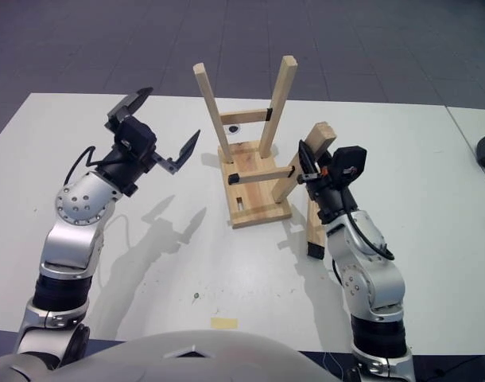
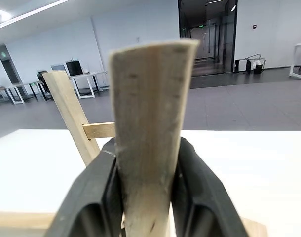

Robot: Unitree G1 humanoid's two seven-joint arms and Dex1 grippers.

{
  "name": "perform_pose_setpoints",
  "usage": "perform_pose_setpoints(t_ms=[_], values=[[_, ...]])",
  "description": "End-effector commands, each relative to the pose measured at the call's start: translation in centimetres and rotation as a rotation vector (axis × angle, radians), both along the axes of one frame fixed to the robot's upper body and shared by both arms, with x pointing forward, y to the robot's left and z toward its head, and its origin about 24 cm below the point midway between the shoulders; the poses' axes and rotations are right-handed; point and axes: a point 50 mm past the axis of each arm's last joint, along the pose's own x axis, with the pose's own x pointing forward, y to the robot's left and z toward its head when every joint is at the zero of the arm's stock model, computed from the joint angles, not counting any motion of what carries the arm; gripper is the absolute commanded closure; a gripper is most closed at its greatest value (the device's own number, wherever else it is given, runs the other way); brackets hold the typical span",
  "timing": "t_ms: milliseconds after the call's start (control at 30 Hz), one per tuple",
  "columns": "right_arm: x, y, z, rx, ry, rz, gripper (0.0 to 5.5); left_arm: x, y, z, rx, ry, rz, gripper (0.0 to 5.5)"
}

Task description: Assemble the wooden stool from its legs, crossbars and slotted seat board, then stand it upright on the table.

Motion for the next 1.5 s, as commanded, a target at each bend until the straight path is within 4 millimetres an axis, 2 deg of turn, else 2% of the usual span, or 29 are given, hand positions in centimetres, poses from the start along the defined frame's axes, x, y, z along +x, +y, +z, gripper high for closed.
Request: perform_pose_setpoints(t_ms=[33, 233, 367, 433, 467, 533, 667, 700, 767, 933, 1067, 1200, 1500], values=[[0.2, 0.5, 2.2, 0.120, -0.093, 0.048, 3.53, -0.2, -0.3, -0.6, 0.023, 0.022, -0.022, 0.10], [1.3, 0.0, 8.3, 0.290, -0.298, 0.071, 2.56, -0.6, -0.5, -1.1, 0.039, 0.034, -0.027, 0.10], [2.1, -2.9, 12.5, 0.441, -0.410, -0.058, 2.07, -0.7, -0.3, -1.0, 0.022, 0.024, 0.007, 0.10], [2.8, -4.8, 12.5, 0.456, -0.380, -0.149, 1.63, -0.7, -0.2, -1.0, 0.011, 0.019, 0.040, 0.10], [3.0, -5.7, 11.7, 0.420, -0.339, -0.198, 1.47, -0.7, 0.0, -1.0, -0.004, 0.015, 0.064, 0.10], [3.0, -7.0, 8.6, 0.304, -0.182, -0.265, 1.17, -0.6, 0.5, -0.9, -0.033, 0.009, 0.120, 0.10], [0.9, -7.2, 1.0, -0.021, 0.215, -0.211, 0.49, -0.5, 1.4, -0.8, -0.067, 0.007, 0.222, 0.10], [0.2, -7.5, -0.5, -0.069, 0.303, -0.215, 0.27, -0.5, 1.6, -0.9, -0.065, 0.008, 0.238, 0.10], [-0.7, -6.9, -2.1, -0.168, 0.414, -0.136, 0.12, -0.6, 1.9, -1.2, -0.058, 0.014, 0.265, 0.10], [-1.5, -5.8, -4.2, -0.249, 0.578, -0.053, 0.12, -0.6, 1.5, -1.5, -0.058, 0.021, 0.274, 0.10], [-2.6, -6.0, -5.9, -0.270, 0.716, -0.052, 0.12, -0.7, 1.3, -1.5, -0.053, 0.021, 0.268, 0.10], [-3.7, -6.1, -6.8, -0.340, 0.792, -0.036, 0.80, -0.9, 1.2, -1.9, -0.045, 0.031, 0.269, 0.10], [-3.2, -6.5, -6.9, -0.409, 0.782, -0.045, 2.38, -0.9, 0.5, -1.8, -0.043, 0.033, 0.257, 0.10]])
